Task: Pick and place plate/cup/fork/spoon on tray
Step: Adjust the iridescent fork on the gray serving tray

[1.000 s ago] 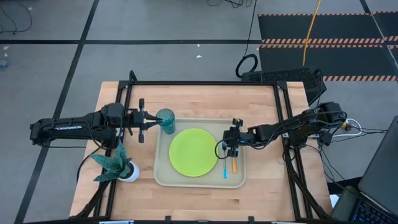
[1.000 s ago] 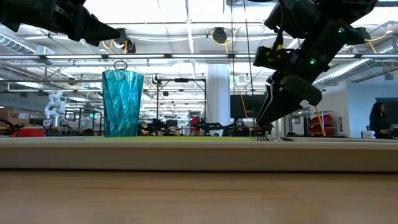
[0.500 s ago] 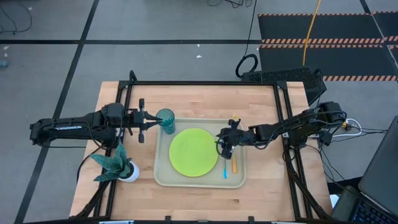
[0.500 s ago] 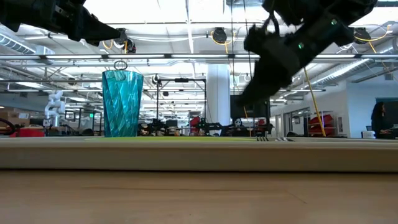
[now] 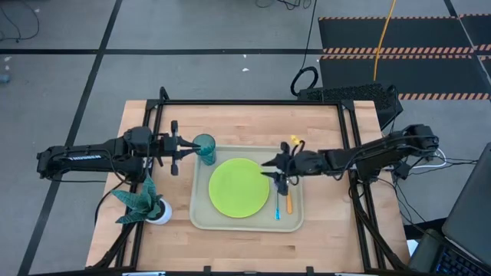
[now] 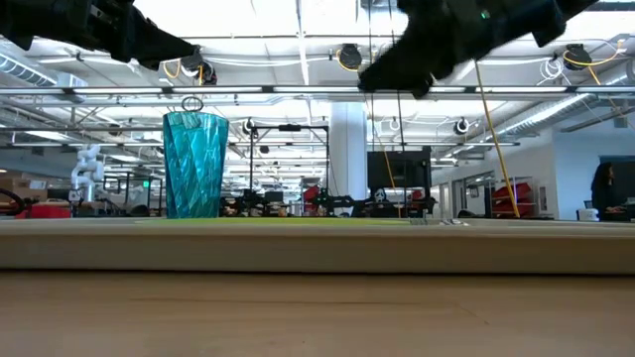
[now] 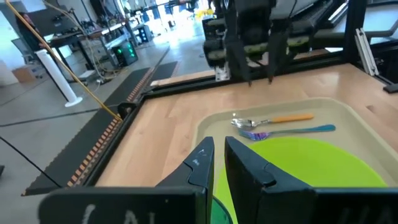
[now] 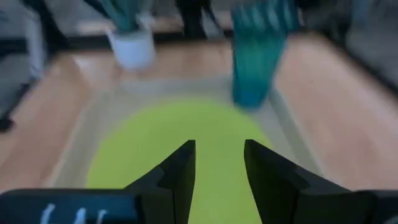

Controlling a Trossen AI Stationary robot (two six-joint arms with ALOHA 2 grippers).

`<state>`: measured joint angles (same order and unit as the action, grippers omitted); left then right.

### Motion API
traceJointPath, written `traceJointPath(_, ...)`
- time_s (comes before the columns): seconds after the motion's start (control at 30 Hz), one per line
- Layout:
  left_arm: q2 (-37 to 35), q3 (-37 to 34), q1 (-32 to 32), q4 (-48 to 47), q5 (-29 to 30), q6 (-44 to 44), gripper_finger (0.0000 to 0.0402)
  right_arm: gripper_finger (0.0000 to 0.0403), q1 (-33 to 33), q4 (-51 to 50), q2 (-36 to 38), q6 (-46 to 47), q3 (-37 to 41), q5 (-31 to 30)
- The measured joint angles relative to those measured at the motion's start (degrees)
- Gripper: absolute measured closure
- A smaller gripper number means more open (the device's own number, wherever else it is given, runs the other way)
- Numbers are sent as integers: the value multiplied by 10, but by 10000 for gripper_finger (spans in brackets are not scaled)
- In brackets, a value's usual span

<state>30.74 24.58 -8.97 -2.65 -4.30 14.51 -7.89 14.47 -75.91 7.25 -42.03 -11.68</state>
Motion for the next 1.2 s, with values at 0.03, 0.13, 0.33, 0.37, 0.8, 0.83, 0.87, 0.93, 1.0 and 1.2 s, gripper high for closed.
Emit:
traceJointPath(0.03,0,0,0,0,1,-1,360,270,0,26,3,-28,0,2)
traceJointPath(0.13,0,0,0,18,10,10,360,270,1,123,5,-123,0,-2)
traceJointPath(0.33,0,0,0,42,34,-8,360,270,22,298,6,-200,0,-4)
traceJointPath(0.37,0,0,0,41,35,-15,360,270,27,312,6,-210,0,-10)
traceJointPath(0.8,-1,0,0,37,34,-34,360,271,79,-466,-110,-166,-337,8)
traceJointPath(0.83,-1,0,1,37,34,-37,360,271,80,-503,-120,-155,-350,27)
traceJointPath(0.87,-1,0,1,38,34,-42,360,271,82,-527,-128,-142,-354,53)
traceJointPath(0.93,0,0,1,38,34,-53,360,271,83,-565,-145,-122,-354,95)
traceJointPath(1.0,0,0,1,37,34,-65,360,271,84,-605,-160,-113,-354,107)
traceJointPath(1.2,10,0,1,43,40,-92,360,271,83,-642,-194,-109,-354,166)
